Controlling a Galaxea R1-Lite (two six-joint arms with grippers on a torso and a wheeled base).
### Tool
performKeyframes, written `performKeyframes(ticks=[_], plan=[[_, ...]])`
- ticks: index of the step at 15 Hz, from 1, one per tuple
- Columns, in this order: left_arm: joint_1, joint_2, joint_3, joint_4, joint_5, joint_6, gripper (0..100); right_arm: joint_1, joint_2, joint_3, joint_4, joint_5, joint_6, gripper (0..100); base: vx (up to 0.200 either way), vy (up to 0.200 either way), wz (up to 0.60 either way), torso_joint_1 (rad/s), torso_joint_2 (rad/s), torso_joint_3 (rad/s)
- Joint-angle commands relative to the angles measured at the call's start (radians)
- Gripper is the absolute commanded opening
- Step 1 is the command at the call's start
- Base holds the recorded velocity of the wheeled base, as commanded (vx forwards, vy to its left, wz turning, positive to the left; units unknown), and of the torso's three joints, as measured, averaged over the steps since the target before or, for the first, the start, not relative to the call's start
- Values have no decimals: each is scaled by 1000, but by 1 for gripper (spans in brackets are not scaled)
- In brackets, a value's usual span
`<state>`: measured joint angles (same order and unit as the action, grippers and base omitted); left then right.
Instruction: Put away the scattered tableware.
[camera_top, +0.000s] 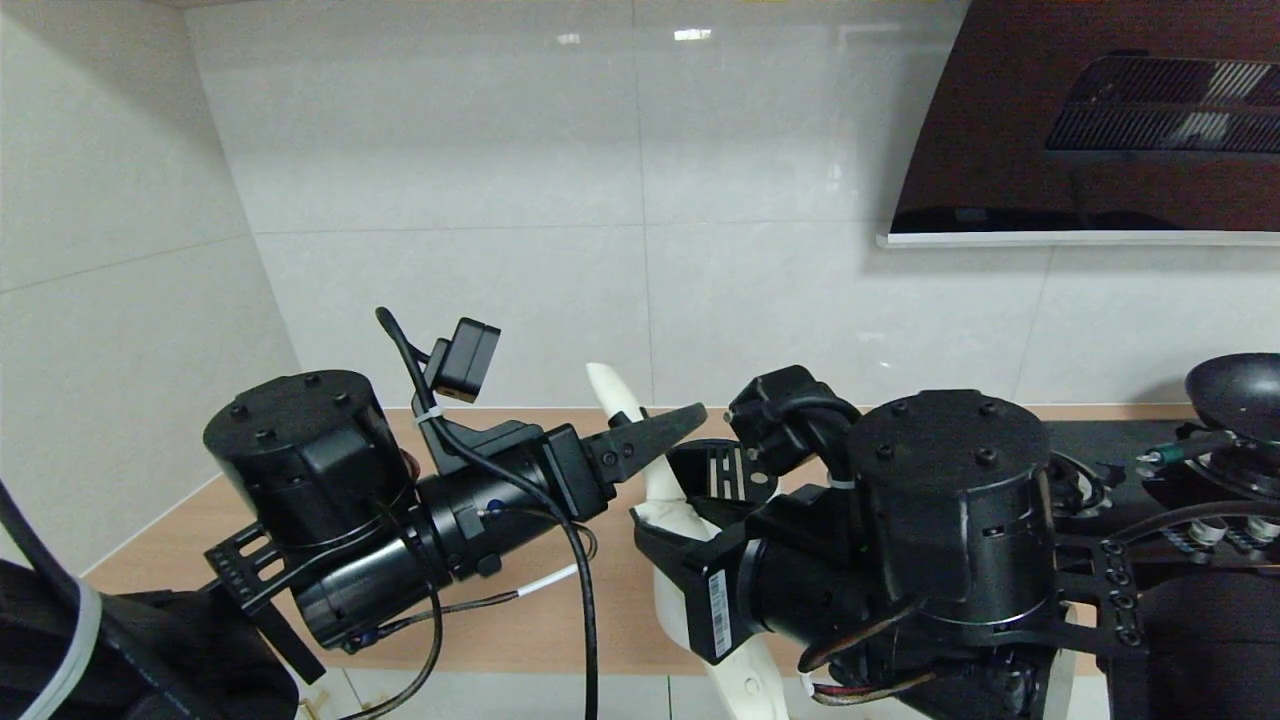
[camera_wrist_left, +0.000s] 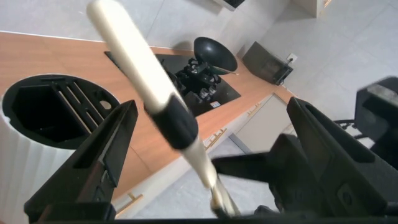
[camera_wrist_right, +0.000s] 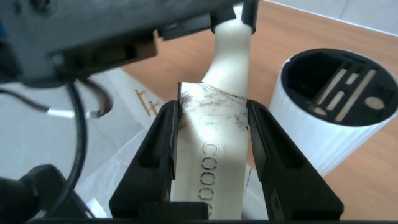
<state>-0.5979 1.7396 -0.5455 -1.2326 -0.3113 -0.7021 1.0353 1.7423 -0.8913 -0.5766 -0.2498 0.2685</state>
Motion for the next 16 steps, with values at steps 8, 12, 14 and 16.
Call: performKeyframes(ticks=[8, 12, 14, 16], plan=[[0, 1, 3, -1, 0, 1, 0, 8, -3, 3, 0, -2, 0, 0, 0, 0, 0, 0, 0, 0], [0, 6, 3, 1, -2, 1, 0, 8, -1, 3, -2, -8, 0, 0, 0, 0, 0, 0, 0, 0], [0, 5, 1, 1, 0, 1, 0, 6, -1, 3, -2, -9, 0, 0, 0, 0, 0, 0, 0, 0], [0, 1, -1, 1, 0, 0, 0, 6, -1, 3, -2, -22, 0, 0, 0, 0, 0, 0, 0, 0]])
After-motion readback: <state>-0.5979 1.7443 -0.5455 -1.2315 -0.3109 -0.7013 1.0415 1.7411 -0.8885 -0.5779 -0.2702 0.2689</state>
